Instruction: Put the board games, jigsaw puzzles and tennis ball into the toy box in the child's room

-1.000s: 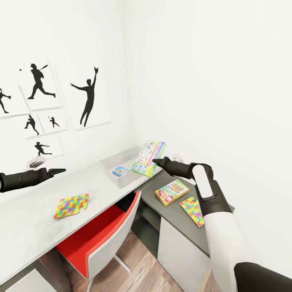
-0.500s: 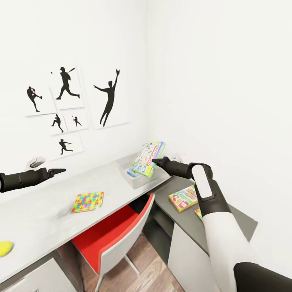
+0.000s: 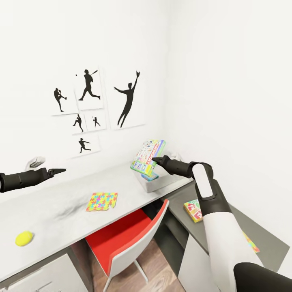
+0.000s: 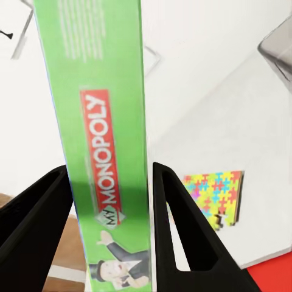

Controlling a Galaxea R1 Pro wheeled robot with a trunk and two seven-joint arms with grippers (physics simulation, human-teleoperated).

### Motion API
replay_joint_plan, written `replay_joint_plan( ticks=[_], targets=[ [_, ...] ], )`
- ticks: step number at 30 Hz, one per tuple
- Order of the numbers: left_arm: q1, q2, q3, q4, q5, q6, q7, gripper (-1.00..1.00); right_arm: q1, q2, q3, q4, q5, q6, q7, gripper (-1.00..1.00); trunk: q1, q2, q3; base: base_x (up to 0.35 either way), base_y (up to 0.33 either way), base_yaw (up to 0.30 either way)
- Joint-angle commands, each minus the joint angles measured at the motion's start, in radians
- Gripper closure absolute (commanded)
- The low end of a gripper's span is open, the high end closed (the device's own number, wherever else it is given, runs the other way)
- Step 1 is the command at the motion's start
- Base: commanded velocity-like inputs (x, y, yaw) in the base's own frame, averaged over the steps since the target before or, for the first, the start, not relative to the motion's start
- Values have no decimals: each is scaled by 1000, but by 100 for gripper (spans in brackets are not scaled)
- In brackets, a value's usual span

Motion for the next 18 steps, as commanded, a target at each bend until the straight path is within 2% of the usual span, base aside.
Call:
replay_joint_plan(
  ticks=[1, 5, 13, 16, 18],
  targets=[
    [-2, 0, 1, 0, -5, 4, -7, -100, -1, 1, -4, -3, 3, 7, 9, 100, 1, -2, -2, 140, -196, 268],
    [-2, 0, 1, 0, -4, 4, -7, -100, 0, 0, -5, -7, 2, 9, 9, 100, 1, -2, -1, 147, -206, 197],
    [-2, -1, 1, -1, 9, 5, -13, -100, 0, 0, -6, -10, 0, 10, 9, 100, 1, -2, 0, 103, -99, 30],
    [-2, -2, -4, -1, 28, 5, -36, -100, 0, 1, -6, -10, -1, 10, 9, 100, 1, -2, 0, 18, -18, 3],
    [-2, -4, -13, -2, 40, 5, -72, -100, 0, 1, -6, -10, -1, 10, 9, 100, 1, -2, 0, 7, -8, 1]
  ],
)
